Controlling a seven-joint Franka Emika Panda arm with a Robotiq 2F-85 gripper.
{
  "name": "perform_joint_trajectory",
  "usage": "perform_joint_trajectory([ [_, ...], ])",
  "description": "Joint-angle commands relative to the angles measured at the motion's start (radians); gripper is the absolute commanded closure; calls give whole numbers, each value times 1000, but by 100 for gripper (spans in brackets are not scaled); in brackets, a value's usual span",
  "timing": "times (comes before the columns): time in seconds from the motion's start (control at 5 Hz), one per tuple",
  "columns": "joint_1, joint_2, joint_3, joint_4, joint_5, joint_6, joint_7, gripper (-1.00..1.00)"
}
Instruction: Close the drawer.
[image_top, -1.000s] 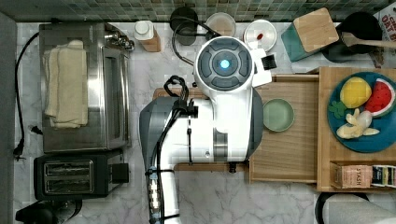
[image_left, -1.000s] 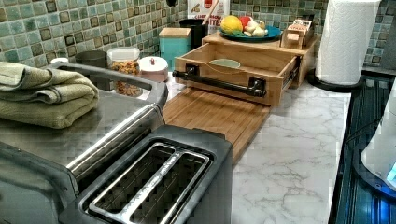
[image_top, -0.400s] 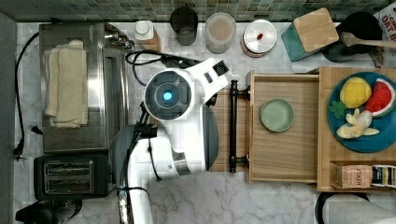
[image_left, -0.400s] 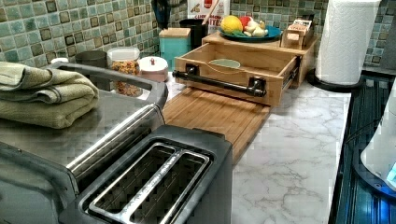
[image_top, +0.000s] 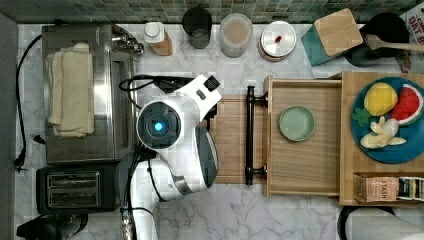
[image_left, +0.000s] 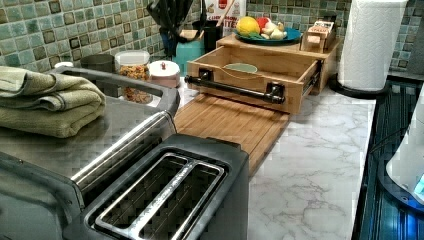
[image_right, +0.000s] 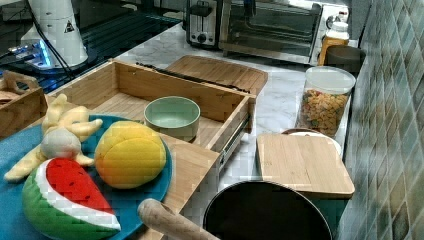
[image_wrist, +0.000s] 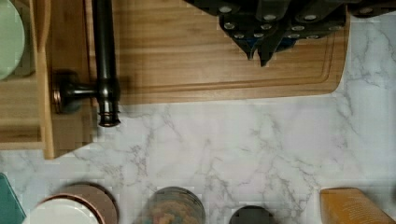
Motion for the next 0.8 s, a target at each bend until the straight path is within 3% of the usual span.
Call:
perform_joint_trajectory([
  [0.2, -9, 41, -19, -109, -87, 30, 52, 100],
  [0.4, -15, 63, -29, -113, -127, 65, 48, 100],
  [0.8, -41, 135, -73, -31, -94, 19, -109, 100],
])
